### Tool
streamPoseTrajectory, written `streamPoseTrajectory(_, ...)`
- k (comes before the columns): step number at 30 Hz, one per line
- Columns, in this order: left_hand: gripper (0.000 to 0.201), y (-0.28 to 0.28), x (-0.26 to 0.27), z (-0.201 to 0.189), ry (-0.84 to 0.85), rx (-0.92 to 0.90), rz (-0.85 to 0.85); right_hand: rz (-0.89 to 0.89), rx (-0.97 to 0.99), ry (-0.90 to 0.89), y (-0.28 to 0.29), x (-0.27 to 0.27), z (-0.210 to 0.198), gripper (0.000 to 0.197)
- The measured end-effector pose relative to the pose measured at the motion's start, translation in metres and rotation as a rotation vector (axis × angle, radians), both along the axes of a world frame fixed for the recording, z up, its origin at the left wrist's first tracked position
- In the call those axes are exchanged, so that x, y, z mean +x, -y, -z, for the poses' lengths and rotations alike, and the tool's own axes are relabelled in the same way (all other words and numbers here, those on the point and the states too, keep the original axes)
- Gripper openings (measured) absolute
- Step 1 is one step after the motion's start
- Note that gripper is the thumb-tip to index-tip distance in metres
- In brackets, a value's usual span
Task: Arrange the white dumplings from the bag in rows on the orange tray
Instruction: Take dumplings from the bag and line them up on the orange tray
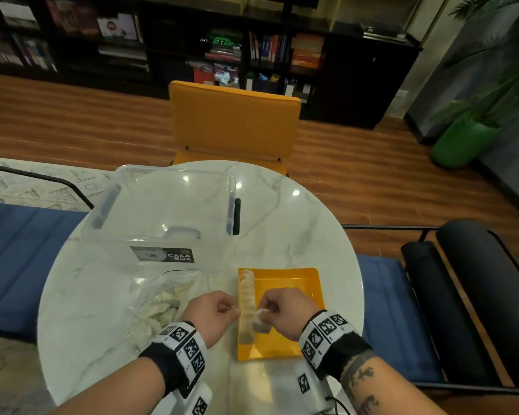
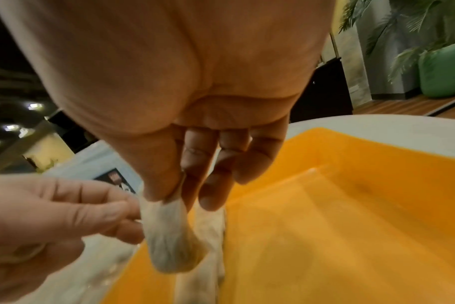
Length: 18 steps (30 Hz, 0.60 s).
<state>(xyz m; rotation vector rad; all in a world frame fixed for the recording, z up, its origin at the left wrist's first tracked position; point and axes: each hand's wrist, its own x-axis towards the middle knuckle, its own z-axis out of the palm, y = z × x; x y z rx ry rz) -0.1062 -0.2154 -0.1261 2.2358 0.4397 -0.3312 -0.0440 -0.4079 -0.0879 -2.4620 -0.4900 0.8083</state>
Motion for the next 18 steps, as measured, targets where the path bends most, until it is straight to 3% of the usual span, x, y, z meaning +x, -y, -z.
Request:
streamPoseTrajectory(6, 0.034, 0.004, 0.000, 0.014, -0.085, 0.051, 0.039, -0.165, -0.143, -0.099, -0.012, -0.015, 0.028, 0.019)
streamPoseTrajectory(18, 0.028, 0.004, 0.002, 0.011, -0.121, 0.067, 0.073, -0.095, -0.219, -0.043, -0.032, 0.001, 0.050, 0.013)
